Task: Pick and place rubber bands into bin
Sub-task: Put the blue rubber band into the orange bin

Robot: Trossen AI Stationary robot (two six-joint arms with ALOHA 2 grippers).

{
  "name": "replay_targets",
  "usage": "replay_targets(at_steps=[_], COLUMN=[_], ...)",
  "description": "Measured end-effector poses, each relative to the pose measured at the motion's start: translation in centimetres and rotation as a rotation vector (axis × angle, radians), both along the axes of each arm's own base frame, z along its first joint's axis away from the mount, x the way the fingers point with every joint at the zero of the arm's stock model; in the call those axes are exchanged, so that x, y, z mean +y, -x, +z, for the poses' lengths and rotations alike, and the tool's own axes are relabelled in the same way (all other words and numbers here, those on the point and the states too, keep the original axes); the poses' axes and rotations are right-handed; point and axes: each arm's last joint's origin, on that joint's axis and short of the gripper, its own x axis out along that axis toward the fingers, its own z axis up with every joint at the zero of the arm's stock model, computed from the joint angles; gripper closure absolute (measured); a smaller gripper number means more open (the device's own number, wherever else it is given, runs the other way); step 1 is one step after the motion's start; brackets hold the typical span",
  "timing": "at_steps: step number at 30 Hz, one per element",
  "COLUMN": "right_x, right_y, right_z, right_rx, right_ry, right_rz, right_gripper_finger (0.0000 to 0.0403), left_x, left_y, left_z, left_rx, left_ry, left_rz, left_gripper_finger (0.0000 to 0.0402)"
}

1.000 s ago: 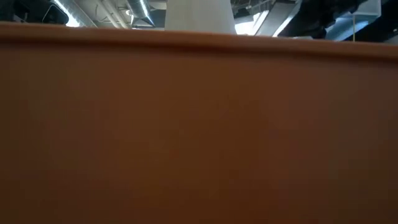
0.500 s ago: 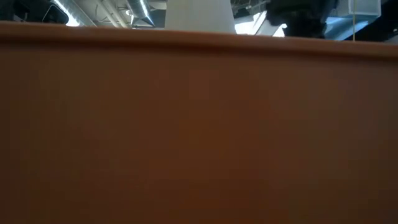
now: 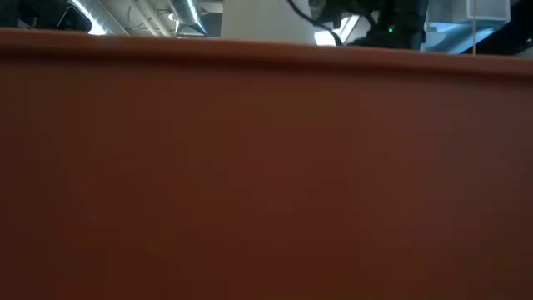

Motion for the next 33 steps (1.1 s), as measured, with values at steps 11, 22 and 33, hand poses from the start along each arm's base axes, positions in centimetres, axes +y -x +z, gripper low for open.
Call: replay_targets(at_steps=[11, 22, 33], right_x=[0.2, -0.6, 0.2], right_y=[0.0, 1.3, 2.4], right_z=[-4.6, -8.0, -9.6], right_rx=[0.175, 0.169, 0.123], right_ry=[-0.108, -0.167, -0.151], right_rz=[-0.145, -0.195, -0.22], right_gripper_finger=[0.029, 0.0254, 0.0323], left_x=[0.0, 0.0, 0.0], left_y=[0.0, 0.0, 0.0], left_z=[0.0, 0.0, 0.0], left_rx=[0.0, 0.0, 0.0], left_ry=[0.0, 0.0, 0.0], left_rz=[0.0, 0.0, 0.0], left_gripper_finger=[0.04, 0.04, 0.04])
